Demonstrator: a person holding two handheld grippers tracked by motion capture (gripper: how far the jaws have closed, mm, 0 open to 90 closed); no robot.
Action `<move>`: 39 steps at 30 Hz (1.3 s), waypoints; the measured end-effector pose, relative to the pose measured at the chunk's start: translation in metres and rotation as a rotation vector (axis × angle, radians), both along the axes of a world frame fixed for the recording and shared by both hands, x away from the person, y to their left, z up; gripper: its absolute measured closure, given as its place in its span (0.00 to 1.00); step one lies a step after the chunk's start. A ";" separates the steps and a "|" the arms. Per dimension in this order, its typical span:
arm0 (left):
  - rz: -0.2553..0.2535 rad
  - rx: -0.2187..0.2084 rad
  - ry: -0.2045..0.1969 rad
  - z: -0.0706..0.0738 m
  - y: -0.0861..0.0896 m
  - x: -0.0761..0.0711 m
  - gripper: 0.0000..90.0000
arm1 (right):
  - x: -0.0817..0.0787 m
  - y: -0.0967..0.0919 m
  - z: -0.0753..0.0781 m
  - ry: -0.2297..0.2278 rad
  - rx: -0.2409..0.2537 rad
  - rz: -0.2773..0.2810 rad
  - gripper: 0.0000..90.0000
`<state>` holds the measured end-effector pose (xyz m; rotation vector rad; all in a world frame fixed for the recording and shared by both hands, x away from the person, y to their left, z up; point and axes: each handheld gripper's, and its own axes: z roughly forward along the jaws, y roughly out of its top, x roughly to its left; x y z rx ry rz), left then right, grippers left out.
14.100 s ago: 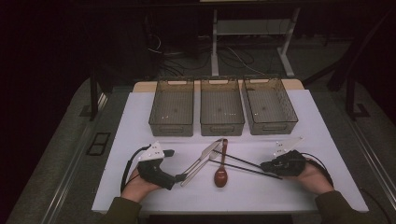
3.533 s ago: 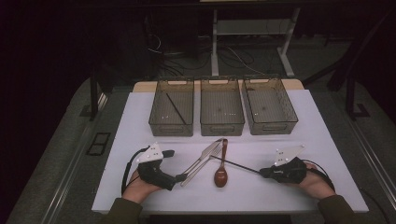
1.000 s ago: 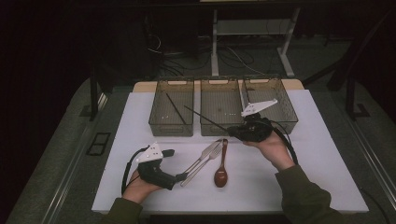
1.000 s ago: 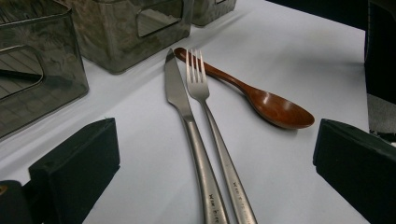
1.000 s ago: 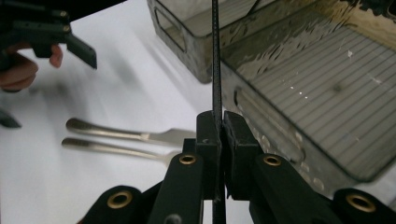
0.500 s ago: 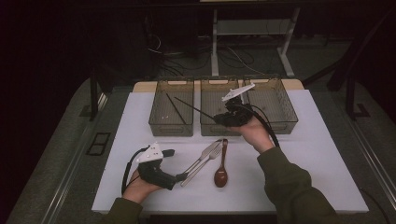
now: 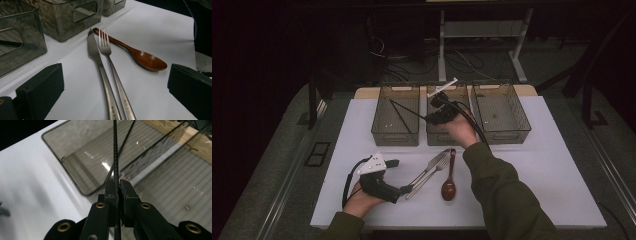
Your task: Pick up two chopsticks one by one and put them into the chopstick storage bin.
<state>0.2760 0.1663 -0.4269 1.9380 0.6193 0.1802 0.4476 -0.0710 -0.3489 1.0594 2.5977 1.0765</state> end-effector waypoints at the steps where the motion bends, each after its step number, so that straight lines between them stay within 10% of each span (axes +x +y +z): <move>1: -0.001 0.000 -0.002 0.000 0.000 0.000 0.00 | 0.002 0.004 0.000 0.001 0.000 -0.005 0.94; 19: -0.011 -0.013 -0.004 0.002 -0.001 0.000 0.00 | 0.024 0.058 -0.017 0.033 -0.037 -0.027 0.92; 39: -0.005 -0.010 -0.002 0.001 -0.001 -0.001 0.00 | -0.002 0.035 -0.001 -0.042 0.067 0.079 0.53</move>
